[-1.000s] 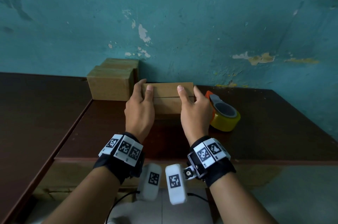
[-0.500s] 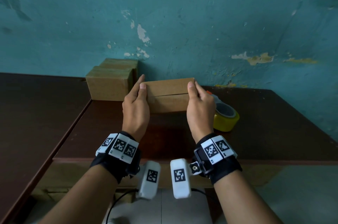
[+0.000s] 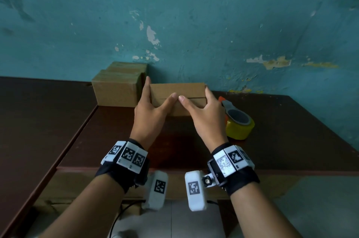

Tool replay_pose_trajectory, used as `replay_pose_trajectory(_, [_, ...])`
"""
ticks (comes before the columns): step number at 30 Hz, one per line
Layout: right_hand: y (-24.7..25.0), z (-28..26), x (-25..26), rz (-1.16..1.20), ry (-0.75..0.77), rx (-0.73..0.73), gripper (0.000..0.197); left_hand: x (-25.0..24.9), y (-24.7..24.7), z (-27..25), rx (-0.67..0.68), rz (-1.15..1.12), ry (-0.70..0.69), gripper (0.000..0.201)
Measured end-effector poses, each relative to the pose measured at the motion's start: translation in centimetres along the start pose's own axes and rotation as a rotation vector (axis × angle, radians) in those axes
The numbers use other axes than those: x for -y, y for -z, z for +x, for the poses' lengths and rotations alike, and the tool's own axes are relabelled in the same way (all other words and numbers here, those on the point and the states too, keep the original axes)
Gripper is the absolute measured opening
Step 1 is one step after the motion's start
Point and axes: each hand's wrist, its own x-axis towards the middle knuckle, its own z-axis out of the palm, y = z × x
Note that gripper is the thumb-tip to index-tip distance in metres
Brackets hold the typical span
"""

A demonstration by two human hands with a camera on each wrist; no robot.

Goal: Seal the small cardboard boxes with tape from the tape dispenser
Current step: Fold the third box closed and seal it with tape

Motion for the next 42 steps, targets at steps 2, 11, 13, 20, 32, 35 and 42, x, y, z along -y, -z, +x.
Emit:
replay_pose_trajectory(2, [0.1,0.2,-0.2,-0.010,0.004,0.006,0.105,0.3,0.0,0.1,0.020,-0.004,0.003,0.105])
replay_pose_trajectory(11, [0.9,1.0,-0.9,0.064,-0.031,0.017,0.102,-0.2,0.1,0.4,0.097,-0.170,0.051,0.084])
replay_pose_trajectory(13, [1.1,1.1,-0.9,0.091,-0.056,0.032,0.101,-0.5,0.2,0.5,0.113,-0.222,0.075,0.079])
replay_pose_trajectory(20, [2.6,1.0,0.3,0.227,-0.100,0.117,0.058,-0.9,0.8,0.6,0.111,-0.264,0.103,0.063])
replay_pose_trajectory(32, [3.0,1.0,0.3,0.162,-0.053,0.097,0.045,-0.9,1.0,0.7,0.132,-0.151,0.059,0.056])
replay_pose_trajectory(35, [3.0,0.8,0.3,0.111,-0.032,0.061,0.044,-0.4,1.0,0.6,0.149,-0.098,0.012,0.058])
replay_pose_trajectory(42, [3.3,0.6,0.0,0.138,-0.090,0.048,0.034,0.1,0.6,0.5,0.139,-0.051,-0.024,0.055])
